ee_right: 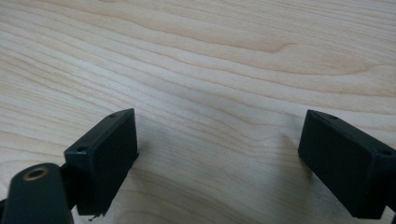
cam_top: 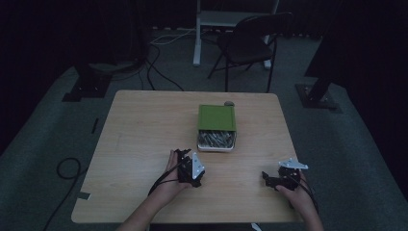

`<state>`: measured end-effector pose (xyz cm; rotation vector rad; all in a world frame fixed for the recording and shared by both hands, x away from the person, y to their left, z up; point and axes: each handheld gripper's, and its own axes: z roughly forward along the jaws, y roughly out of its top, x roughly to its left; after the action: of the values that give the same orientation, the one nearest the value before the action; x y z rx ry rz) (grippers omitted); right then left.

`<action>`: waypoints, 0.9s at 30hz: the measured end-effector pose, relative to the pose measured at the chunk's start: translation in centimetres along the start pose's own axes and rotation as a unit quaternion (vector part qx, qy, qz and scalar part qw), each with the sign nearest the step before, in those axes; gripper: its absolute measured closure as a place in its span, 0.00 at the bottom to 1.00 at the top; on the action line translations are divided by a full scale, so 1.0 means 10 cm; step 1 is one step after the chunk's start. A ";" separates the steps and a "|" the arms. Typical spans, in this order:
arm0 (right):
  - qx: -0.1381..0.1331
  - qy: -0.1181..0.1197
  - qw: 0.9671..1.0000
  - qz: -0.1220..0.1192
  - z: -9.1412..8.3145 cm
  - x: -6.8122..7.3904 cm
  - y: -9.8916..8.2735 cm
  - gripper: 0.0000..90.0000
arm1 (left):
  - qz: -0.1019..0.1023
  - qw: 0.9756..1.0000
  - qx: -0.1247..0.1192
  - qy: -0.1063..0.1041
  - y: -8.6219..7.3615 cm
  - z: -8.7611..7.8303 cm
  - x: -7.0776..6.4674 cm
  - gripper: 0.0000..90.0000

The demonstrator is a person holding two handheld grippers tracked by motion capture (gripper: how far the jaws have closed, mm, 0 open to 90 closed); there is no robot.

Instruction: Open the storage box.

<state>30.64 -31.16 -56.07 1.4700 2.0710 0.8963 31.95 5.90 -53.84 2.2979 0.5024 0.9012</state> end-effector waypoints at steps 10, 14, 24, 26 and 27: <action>0.000 0.000 1.000 0.000 0.00 0.00 0.00 0.13 | 0.072 0.997 -0.014 0.013 0.19 0.07 -0.08 0.06; 0.000 0.000 1.000 0.000 0.00 0.00 0.00 0.13 | 0.090 0.996 -0.013 0.017 0.24 0.12 -0.09 0.06; 0.000 0.001 1.000 0.000 0.00 0.00 0.00 0.13 | 0.114 0.993 -0.009 0.037 0.31 0.25 -0.08 0.15; 0.000 0.001 1.000 0.000 0.00 0.00 0.00 0.13 | 0.121 0.992 -0.005 0.040 0.31 0.28 -0.07 0.17; 0.000 0.001 1.000 0.000 0.00 0.00 0.00 0.13 | 0.121 0.992 -0.003 0.040 0.31 0.29 -0.07 0.18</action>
<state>30.69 -31.18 -56.06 1.4707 2.0721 0.8980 33.90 2.03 -53.80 2.3582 0.2569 1.1131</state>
